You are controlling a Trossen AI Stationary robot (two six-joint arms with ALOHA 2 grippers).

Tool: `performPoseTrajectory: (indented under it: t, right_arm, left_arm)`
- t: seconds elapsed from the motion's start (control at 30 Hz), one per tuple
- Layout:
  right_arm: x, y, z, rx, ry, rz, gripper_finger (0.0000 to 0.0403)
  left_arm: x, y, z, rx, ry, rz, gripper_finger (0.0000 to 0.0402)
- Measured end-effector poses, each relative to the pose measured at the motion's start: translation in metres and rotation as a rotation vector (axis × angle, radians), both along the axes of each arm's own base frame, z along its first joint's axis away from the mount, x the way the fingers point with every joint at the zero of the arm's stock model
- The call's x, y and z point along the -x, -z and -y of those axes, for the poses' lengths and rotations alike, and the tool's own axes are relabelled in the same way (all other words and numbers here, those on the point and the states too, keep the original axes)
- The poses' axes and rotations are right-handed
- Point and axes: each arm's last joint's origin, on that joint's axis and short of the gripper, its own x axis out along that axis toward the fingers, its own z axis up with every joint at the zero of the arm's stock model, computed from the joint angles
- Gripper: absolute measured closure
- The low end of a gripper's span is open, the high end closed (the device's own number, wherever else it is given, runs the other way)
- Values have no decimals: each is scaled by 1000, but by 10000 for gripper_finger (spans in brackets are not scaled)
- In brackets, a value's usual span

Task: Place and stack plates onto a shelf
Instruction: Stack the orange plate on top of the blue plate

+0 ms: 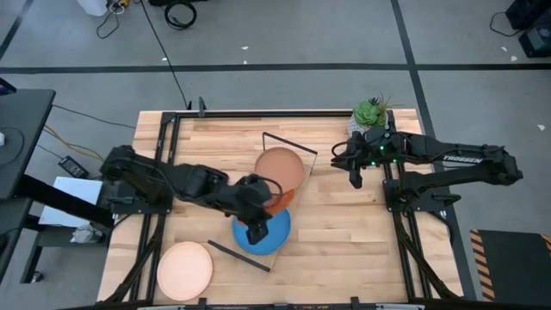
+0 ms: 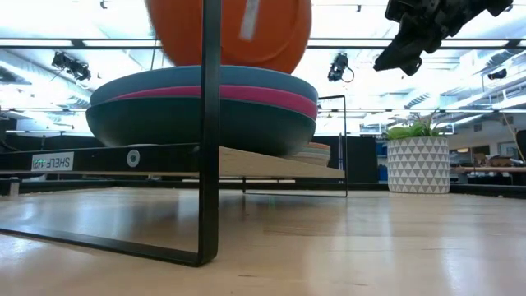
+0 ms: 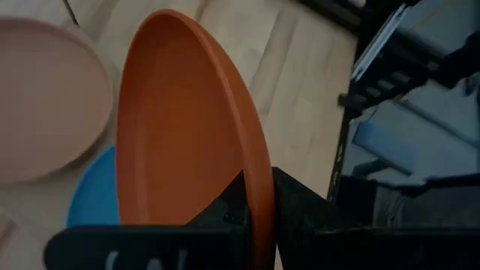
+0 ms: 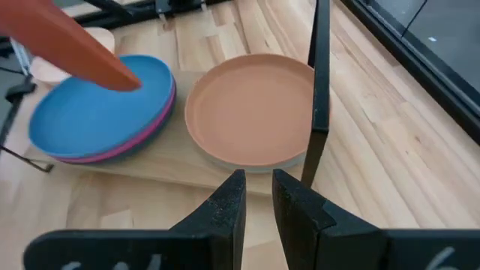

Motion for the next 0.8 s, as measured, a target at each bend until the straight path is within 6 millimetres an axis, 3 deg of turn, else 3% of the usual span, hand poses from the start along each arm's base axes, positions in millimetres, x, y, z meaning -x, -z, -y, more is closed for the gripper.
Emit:
performPoseTrajectory:
  t: [0.27,0.63,0.8]
  right_arm:
    - [-3,-2,-10,76,-43,19,329]
    - [-4,-3,-14,113,-85,25,329]
    - [-7,-2,-15,120,-99,20,329]
  left_arm:
    - [-26,15,16,-12,-9,-165,360]
    - [-33,38,14,-62,-56,-277,360]
    - [-37,58,19,-123,-13,-370,360]
